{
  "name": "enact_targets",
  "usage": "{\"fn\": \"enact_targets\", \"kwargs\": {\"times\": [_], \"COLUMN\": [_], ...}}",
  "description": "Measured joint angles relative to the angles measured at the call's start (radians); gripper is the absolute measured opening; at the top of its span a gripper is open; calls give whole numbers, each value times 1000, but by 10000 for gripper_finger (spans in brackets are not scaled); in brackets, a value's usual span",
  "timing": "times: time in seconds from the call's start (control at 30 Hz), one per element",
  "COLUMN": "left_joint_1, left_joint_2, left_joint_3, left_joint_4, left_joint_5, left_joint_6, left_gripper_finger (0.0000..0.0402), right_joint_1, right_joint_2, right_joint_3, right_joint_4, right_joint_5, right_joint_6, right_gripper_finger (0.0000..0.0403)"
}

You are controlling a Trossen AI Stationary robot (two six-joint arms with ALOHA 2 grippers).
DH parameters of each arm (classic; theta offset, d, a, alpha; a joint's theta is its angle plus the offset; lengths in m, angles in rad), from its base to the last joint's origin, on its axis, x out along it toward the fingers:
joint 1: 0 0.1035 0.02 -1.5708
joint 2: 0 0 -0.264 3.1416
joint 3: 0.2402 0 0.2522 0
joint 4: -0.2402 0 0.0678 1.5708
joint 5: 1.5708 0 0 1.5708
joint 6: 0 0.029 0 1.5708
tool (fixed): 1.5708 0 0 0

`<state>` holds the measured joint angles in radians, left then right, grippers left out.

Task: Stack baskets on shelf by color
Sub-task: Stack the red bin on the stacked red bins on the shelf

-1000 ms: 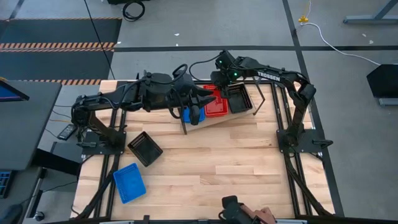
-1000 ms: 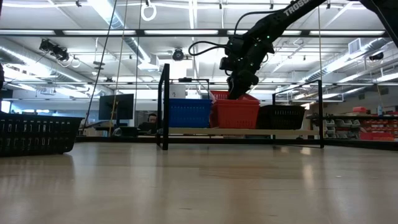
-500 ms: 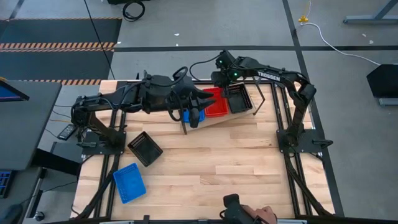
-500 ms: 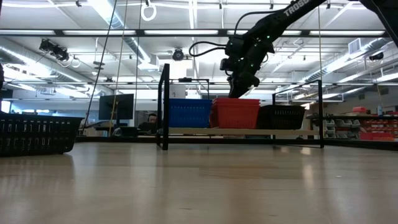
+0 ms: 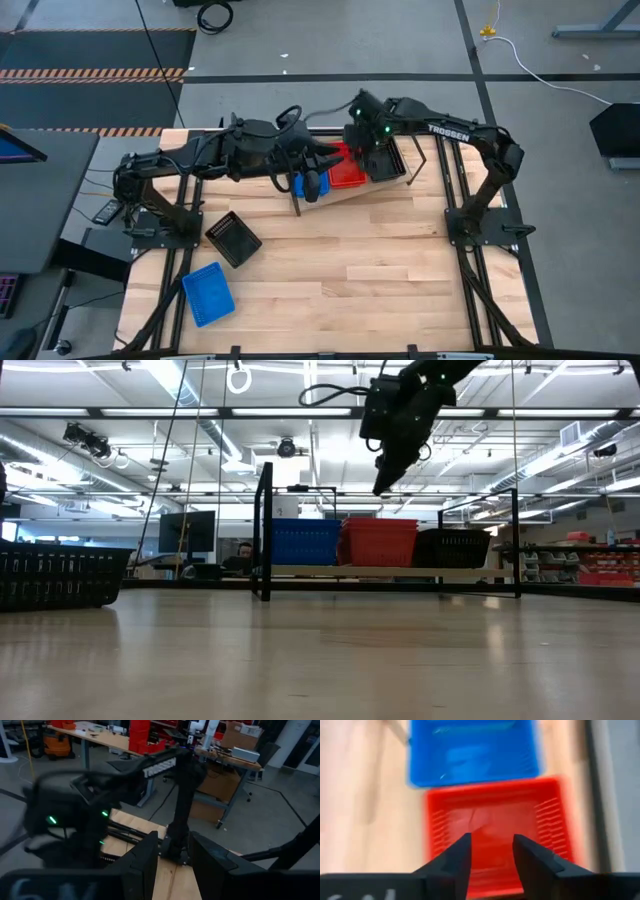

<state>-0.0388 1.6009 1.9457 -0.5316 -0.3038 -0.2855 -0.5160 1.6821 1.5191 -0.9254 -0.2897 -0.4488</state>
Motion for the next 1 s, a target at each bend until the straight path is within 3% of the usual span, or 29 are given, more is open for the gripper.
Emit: {"fn": "enact_targets", "kwargs": {"times": [0.23,0.67,1.0], "left_joint_1": [17,0,-7], "left_joint_2": [-30,-47,-47], "left_joint_3": [0,0,0], "left_joint_4": [-19,-48,-50], "left_joint_5": [-2,0,0], "left_joint_6": [-2,-19,-23], "left_gripper_finger": [117,117,117], "right_joint_1": [96,140,164], "right_joint_2": [1,1,1], "right_joint_3": [-67,-205,-296], "right_joint_4": [-14,188,183], "right_joint_5": [16,46,115], "right_joint_6": [63,213,209], "right_gripper_finger": [185,183,176]}}
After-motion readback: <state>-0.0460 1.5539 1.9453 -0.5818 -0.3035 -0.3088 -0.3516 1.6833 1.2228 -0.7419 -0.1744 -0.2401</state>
